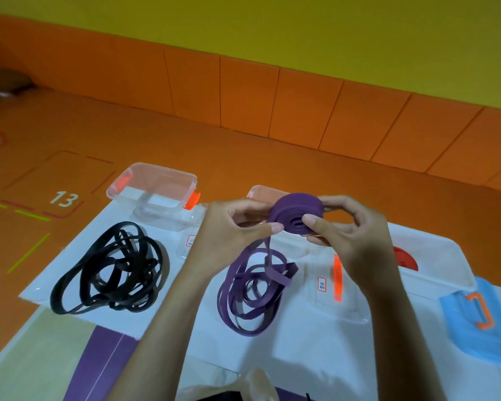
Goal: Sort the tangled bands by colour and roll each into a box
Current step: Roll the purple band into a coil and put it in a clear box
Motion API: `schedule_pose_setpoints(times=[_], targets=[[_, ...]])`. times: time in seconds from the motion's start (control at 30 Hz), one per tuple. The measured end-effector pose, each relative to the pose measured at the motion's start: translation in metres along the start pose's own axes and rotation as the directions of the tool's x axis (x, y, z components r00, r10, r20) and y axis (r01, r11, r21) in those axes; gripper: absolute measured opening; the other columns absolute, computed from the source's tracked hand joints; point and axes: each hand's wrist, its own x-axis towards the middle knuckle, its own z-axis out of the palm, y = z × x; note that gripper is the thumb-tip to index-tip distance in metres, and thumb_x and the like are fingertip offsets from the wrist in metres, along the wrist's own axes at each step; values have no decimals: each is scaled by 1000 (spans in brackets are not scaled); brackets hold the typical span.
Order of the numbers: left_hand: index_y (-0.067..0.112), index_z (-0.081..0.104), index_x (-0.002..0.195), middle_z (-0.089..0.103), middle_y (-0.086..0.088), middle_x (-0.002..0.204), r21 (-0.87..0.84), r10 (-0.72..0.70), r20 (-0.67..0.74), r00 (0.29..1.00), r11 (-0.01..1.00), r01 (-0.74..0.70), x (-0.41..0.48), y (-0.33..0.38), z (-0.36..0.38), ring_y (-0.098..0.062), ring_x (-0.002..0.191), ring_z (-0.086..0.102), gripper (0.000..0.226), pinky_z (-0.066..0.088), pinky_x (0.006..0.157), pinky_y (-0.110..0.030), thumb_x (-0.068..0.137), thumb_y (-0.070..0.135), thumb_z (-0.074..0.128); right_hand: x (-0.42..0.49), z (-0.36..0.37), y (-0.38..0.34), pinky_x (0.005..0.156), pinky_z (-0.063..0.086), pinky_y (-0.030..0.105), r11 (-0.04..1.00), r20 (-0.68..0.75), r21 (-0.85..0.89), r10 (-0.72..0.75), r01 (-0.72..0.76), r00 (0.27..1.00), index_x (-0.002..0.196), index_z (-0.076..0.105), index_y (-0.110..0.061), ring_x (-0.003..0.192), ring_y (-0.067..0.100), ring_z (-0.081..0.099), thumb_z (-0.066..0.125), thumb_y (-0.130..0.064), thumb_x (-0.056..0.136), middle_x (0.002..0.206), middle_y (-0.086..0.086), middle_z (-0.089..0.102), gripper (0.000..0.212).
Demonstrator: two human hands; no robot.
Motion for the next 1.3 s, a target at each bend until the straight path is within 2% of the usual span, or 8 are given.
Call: schedule_pose_setpoints(times=[0.27, 0.37, 0.53, 0.73, 0.8, 1.0, 1.23, 1.3], targets=[[16, 77, 100, 82, -6, 93, 61, -108, 168, 980, 993, 99, 2, -23, -16, -26, 88, 80, 28, 64, 88, -44, 78, 11, 94, 12, -1, 4, 72, 63, 48, 903, 70, -398, -144, 160, 987, 108, 74, -40, 75, 19, 74, 87, -31, 81, 100, -9, 76, 32], [16, 78, 102, 81, -7, 92, 28, -96, 159, 983, 995, 93, 6, -27, -19, -26, 88, 80, 28, 64, 85, -39, 79, 11, 93, 19, 5, 4, 73, 66, 43, 948, 108, -310, -37, 69, 993, 102, 72, -41, 74, 18, 78, 90, -29, 77, 99, -7, 79, 34], [13, 79, 111, 81, -1, 102, -25, -79, 103, 991, 996, 82, 19, -35, -33, -18, 96, 78, 28, 62, 84, -26, 84, 8, 88, 32, 18, 9, 63, 64, 24, 986, 112, 1, 165, -166, 980, 104, 74, -17, 80, 28, 81, 86, -27, 68, 99, 6, 80, 39], [14, 75, 112, 76, 6, 87, -118, -115, 121, 986, 985, 129, 29, -49, -45, -9, 89, 71, 22, 55, 84, -19, 92, 12, 81, 44, 32, 19, 62, 64, 25, 967, 117, 109, 219, -232, 969, 101, 77, -14, 77, 36, 80, 85, -24, 70, 99, 7, 79, 34], [15, 75, 111, 73, 11, 81, -132, -124, 132, 983, 981, 142, 33, -54, -47, -7, 86, 70, 21, 53, 83, -18, 91, 14, 82, 46, 35, 26, 63, 64, 27, 953, 122, 136, 256, -272, 959, 98, 78, -17, 79, 39, 79, 86, -26, 70, 102, 9, 78, 30], [15, 79, 113, 79, -5, 95, -125, -159, 167, 973, 976, 181, 40, -65, -52, -15, 94, 74, 23, 55, 87, -21, 90, 14, 83, 46, 45, 43, 66, 66, 35, 908, 161, 113, 383, -402, 910, 111, 67, -10, 82, 41, 80, 88, -33, 71, 106, 9, 78, 51], [15, 78, 114, 75, 1, 85, -184, -187, 195, 963, 957, 223, 43, -77, -67, -11, 88, 71, 26, 54, 86, -18, 89, 11, 83, 51, 59, 54, 68, 66, 34, 914, 189, 81, 377, -397, 907, 113, 63, -13, 90, 35, 80, 86, -44, 73, 106, 1, 78, 55], [18, 78, 110, 72, 2, 81, -206, -188, 195, 963, 952, 227, 43, -79, -73, -9, 85, 70, 23, 54, 81, -15, 89, 9, 83, 52, 66, 59, 69, 66, 34, 921, 190, 81, 360, -380, 913, 110, 65, -16, 91, 35, 80, 84, -42, 79, 104, 0, 78, 45]])
